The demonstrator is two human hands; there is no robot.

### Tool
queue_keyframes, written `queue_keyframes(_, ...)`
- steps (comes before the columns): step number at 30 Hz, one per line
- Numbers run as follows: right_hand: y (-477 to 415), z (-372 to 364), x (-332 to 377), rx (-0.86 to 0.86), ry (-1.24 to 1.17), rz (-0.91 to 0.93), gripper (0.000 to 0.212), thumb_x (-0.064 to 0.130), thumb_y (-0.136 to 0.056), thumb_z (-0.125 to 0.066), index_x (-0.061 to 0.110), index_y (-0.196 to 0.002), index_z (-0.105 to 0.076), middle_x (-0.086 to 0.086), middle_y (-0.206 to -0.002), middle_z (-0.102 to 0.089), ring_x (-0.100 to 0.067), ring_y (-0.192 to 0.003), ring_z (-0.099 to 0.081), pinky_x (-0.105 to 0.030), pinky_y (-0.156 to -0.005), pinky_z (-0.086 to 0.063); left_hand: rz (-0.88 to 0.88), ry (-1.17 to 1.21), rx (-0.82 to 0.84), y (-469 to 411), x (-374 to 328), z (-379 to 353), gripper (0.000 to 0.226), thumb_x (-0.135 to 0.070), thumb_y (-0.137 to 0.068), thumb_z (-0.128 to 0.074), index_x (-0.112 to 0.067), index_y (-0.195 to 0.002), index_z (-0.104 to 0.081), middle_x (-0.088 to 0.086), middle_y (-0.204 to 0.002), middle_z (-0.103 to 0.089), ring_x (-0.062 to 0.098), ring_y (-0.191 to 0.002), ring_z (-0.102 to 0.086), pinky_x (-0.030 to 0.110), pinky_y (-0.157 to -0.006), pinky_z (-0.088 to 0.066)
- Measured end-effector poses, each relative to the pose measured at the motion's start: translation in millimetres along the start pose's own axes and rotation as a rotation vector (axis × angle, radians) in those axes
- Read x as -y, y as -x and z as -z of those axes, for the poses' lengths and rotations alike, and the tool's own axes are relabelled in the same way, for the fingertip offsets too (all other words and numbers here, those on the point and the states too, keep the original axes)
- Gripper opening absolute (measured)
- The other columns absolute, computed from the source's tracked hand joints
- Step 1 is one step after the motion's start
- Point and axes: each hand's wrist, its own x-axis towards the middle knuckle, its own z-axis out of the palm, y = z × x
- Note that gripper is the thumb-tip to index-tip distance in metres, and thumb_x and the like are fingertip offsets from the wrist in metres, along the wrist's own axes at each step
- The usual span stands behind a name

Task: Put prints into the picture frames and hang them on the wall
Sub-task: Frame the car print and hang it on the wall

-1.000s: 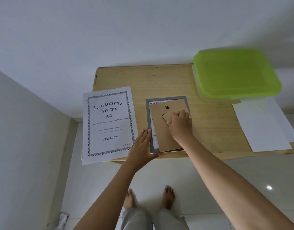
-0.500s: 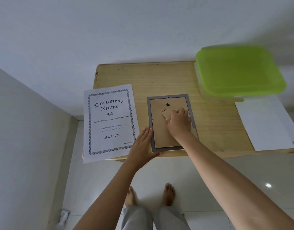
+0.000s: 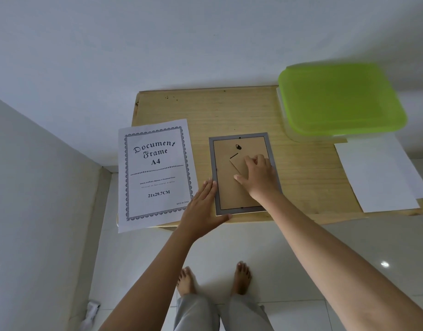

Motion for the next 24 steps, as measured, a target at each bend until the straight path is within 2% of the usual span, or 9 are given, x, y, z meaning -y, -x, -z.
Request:
queue_keyframes(6,26.6,-16.2,1.2,0.059,-0.055,0.122,0.072,0.050,-0.086,-0.053,0.015,-0.142,-0.026,-0.009,-0.151,-0.023,-0.026,-0.139,-0.021,-0.037,-0.111,-0.026,0.024,0.006,-0.020,3.8,7.4,3.9,0.096,-0.061,-0.082,-0.051,-0.017,-0.148,0.003,-0.007,-0.156,0.008,0.005,-0.142,0.011,0.028,-0.115,-0.003)
queue_keyframes(14,26.6,-20.5,0.7,0.044,-0.065,0.130,0.075,0.052,-0.089,-0.047,0.013,-0.146,-0.019,-0.008,-0.154,-0.017,-0.025,-0.142,-0.015,-0.036,-0.114,-0.020,0.032,-0.001,-0.019,2.1,7.0,7.2,0.096,-0.059,-0.083,-0.053,-0.017,-0.149,0.003,-0.006,-0.157,0.008,0.005,-0.142,0.011,0.025,-0.113,-0.002)
queue_keyframes(17,25.9,-16.0,-5.3,0.006,-0.208,0.119,0.067,0.046,-0.089,-0.051,0.013,-0.143,-0.028,-0.007,-0.151,-0.026,-0.022,-0.139,-0.024,-0.033,-0.110,-0.027,0.051,0.003,0.005,0.1,4.5,9.7,0.096,-0.054,-0.083,-0.057,-0.016,-0.149,0.002,-0.005,-0.157,0.008,0.007,-0.143,0.009,0.029,-0.115,-0.006)
queue_keyframes(19,26.1,-11.6,-15.0,-0.095,-0.363,0.038,0.060,0.039,-0.089,-0.055,0.011,-0.138,-0.037,-0.007,-0.144,-0.036,-0.021,-0.133,-0.033,-0.031,-0.105,-0.033,0.060,0.017,0.012,-1.7,2.5,13.0,0.095,-0.048,-0.083,-0.060,-0.014,-0.149,-0.002,-0.003,-0.157,0.004,0.010,-0.144,0.004,0.029,-0.115,-0.009)
queue_keyframes(21,24.6,-9.3,-29.7,-0.194,-0.456,-0.058,0.053,0.032,-0.089,-0.058,0.007,-0.133,-0.044,-0.009,-0.135,-0.044,-0.022,-0.127,-0.040,-0.029,-0.101,-0.035,0.078,0.020,-0.023,-4.3,0.2,15.0,0.091,-0.047,-0.082,-0.061,-0.013,-0.149,-0.008,-0.001,-0.157,-0.004,0.014,-0.144,-0.005,0.032,-0.115,-0.015)
queue_keyframes(24,21.4,-11.2,-50.6,-0.233,-0.479,-0.127,0.048,0.027,-0.086,-0.063,0.005,-0.127,-0.051,-0.011,-0.123,-0.051,-0.026,-0.117,-0.045,-0.024,-0.092,-0.035,0.137,0.041,-0.123,-10.9,-4.4,12.5,0.084,-0.049,-0.084,-0.057,-0.013,-0.147,-0.015,0.001,-0.155,-0.016,0.017,-0.142,-0.016,0.037,-0.113,-0.023)
